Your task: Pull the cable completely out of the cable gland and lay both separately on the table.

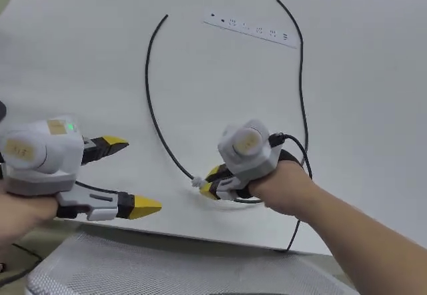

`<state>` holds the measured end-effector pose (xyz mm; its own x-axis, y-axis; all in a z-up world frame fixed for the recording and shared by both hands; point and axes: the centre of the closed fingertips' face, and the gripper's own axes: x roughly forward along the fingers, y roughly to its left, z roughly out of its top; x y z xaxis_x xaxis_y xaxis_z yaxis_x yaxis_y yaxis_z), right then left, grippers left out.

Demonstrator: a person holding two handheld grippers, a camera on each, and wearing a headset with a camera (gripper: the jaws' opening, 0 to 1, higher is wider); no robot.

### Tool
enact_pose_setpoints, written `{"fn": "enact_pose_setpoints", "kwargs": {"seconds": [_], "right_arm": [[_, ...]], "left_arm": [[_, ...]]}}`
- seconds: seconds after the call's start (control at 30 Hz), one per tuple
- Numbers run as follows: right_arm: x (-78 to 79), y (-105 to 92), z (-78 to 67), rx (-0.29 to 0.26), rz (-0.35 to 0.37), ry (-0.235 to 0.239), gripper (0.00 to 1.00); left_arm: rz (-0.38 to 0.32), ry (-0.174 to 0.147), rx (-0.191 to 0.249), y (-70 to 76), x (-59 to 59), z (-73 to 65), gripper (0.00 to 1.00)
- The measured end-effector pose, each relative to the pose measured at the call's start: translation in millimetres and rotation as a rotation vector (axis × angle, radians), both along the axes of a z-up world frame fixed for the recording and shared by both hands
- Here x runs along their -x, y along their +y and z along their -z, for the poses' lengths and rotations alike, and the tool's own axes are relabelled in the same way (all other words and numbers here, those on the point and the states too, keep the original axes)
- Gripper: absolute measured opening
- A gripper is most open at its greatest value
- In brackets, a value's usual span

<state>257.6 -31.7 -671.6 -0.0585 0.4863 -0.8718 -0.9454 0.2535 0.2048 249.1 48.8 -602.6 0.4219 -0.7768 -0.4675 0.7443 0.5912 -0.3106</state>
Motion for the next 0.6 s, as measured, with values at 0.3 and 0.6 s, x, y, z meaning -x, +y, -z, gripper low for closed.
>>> {"fn": "enact_pose_setpoints", "kwargs": {"seconds": [0.3,0.6], "right_arm": [[6.2,1.3,-33.9,-0.032,-0.080,-0.015,0.06],[9.8,4.2,-57.3,-0.040,-0.156,-0.035,0.06]], "left_arm": [[0.081,-0.034,-0.007,-30.5,0.7,-10.4,0.80],[0.171,-0.089,-0.030,-53.7,1.2,-16.3,0.73]]}}
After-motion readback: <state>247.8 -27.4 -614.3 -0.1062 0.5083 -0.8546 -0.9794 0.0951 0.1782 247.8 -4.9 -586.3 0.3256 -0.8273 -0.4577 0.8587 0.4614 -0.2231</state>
